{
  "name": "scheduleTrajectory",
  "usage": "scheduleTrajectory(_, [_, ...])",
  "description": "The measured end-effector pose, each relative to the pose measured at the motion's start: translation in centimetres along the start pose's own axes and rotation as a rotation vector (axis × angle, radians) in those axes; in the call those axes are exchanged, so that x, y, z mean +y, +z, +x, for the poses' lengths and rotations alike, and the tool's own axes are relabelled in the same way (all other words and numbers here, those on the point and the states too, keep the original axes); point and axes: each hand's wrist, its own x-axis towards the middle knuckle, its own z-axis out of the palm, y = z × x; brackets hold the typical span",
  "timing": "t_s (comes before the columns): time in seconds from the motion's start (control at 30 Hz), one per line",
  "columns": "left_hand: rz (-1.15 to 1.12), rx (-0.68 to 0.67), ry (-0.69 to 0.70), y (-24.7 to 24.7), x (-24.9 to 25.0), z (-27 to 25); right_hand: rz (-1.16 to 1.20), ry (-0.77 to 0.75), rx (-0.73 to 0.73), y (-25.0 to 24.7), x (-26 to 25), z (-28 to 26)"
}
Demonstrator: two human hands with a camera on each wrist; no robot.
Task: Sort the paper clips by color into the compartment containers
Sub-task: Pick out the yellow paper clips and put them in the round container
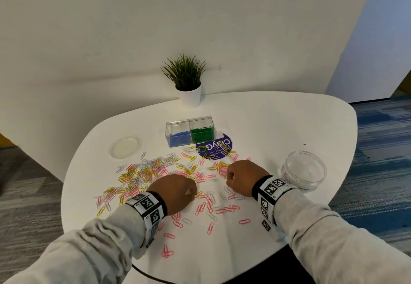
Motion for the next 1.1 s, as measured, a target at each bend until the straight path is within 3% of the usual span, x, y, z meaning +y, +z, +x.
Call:
scheduleTrajectory(0.17, [-0.076, 0.035, 0.001, 0.0, -0.2, -0.1, 0.03, -0.012, 0.02, -0.2, 0.4, 0.1])
scheduleTrajectory(0.33, [-0.016, 0.049, 0.033, 0.5, 0.9, -0.2, 0.04, 0.006, 0.013, -0.1, 0.6, 0.1])
scheduleTrajectory(0.47, [-0.029, 0.012, 0.013, 0.1, 0.9, -0.8, 0.03, 0.014, 0.014, 0.0, 0.5, 0.2])
scheduleTrajectory(0.6, [-0.378, 0.044, -0.173, -1.0, -0.2, -0.8, 0.004, 0.01, -0.003, 0.3, 0.2, 0.4])
scheduleTrajectory(0.73, [-1.161, 0.1, -0.469, -2.5, -0.8, -1.0, 0.039, 0.044, 0.009, 0.2, 0.4, 0.4])
scheduleTrajectory(0.8, [-1.29, 0.131, -0.512, -2.8, -1.0, -1.3, 0.055, 0.064, 0.001, 0.2, 0.4, 0.5])
scheduleTrajectory(0.93, [-1.158, 0.049, -0.496, -2.7, -0.8, -0.9, 0.051, 0.076, -0.025, 0.3, 0.2, 0.6])
scheduleTrajectory(1.0, [-0.928, -0.016, -0.434, -2.7, -0.3, -0.7, 0.043, 0.09, -0.055, 0.2, -0.1, 0.4])
scheduleTrajectory(1.1, [-0.489, -0.013, -0.227, -1.8, 0.4, -0.6, 0.051, 0.082, -0.078, -0.2, -0.5, -0.1])
